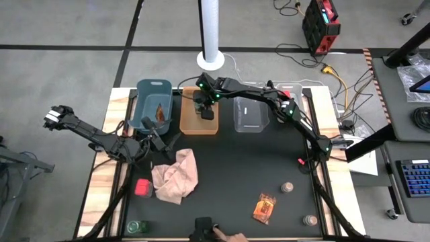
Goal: Sort spices by type
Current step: Put the top green seasoning bottle into the orange bin, then put the top brown seasoning bottle into the transparent bin
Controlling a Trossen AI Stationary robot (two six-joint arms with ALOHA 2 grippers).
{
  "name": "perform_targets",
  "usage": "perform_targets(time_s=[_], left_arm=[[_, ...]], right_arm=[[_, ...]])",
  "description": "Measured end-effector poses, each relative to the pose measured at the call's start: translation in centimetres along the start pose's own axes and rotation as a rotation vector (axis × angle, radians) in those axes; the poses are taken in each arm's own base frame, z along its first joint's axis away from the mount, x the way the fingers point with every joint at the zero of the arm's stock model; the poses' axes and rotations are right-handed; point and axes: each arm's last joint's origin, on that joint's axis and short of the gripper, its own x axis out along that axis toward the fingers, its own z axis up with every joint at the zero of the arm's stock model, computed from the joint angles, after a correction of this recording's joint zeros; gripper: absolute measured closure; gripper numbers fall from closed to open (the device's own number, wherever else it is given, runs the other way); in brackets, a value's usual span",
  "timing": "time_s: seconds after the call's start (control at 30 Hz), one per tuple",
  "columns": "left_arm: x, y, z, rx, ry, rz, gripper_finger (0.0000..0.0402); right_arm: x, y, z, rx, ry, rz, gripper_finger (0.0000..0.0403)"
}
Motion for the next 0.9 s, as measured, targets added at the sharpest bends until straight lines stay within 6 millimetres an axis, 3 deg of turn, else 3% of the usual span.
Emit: perform_targets(time_s=[0.2, 0.57, 0.77, 0.9], left_arm=[[0.0, 0.0, 0.0, 0.0, 0.0, 0.0, 0.0111], [0.0, 0.0, 0.0, -0.006, 0.001, 0.0, 0.0111], [0.0, 0.0, 0.0, -0.006, 0.001, -0.001, 0.0111], [0.0, -0.1, 0.0, -0.043, -0.012, -0.02, 0.0111]], right_arm=[[0.0, 0.0, 0.0, 0.001, 0.0, 0.0, 0.012], [-1.8, -0.6, 1.3, -0.006, 0.002, -0.061, 0.009], [-4.9, -0.5, 2.4, -0.008, -0.004, -0.064, 0.0084], [-8.2, 0.1, 3.1, 0.027, -0.003, -0.058, 0.0087]])
